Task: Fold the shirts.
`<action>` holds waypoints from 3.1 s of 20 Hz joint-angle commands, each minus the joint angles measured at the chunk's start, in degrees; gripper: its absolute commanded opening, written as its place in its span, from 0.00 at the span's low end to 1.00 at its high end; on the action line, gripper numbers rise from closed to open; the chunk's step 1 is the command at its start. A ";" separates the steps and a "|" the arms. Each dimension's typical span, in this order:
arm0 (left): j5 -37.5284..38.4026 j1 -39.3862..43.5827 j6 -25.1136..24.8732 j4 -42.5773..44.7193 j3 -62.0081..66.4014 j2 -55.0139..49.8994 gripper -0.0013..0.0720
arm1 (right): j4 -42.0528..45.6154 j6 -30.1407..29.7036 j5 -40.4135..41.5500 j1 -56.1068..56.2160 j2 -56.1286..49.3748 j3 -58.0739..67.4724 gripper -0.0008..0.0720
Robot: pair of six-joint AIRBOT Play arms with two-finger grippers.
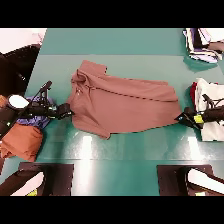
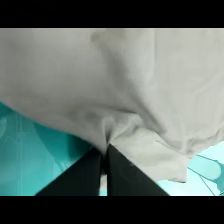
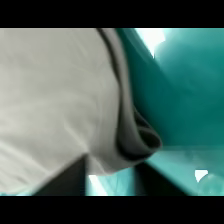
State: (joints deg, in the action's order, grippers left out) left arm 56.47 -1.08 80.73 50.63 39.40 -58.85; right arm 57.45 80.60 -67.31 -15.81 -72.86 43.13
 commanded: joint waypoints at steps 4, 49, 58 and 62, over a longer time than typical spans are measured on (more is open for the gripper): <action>2.05 -0.04 0.76 3.50 5.55 3.34 0.05 | -1.86 -4.46 2.32 6.27 1.90 6.27 0.04; 22.51 0.28 5.68 14.21 72.02 -47.32 0.05 | 13.99 1.84 -17.00 14.43 -34.97 67.60 0.04; 24.02 3.48 7.80 23.21 60.94 -46.95 0.05 | 14.10 1.86 -14.25 14.60 -27.17 49.22 0.45; 28.68 3.41 7.32 33.75 61.00 -40.19 0.05 | 14.14 1.84 -18.56 11.91 -21.73 49.00 0.60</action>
State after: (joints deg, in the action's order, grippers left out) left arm 81.97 2.28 87.64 76.03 100.86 -102.83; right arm 71.99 82.43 -83.13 -2.44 -98.00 93.12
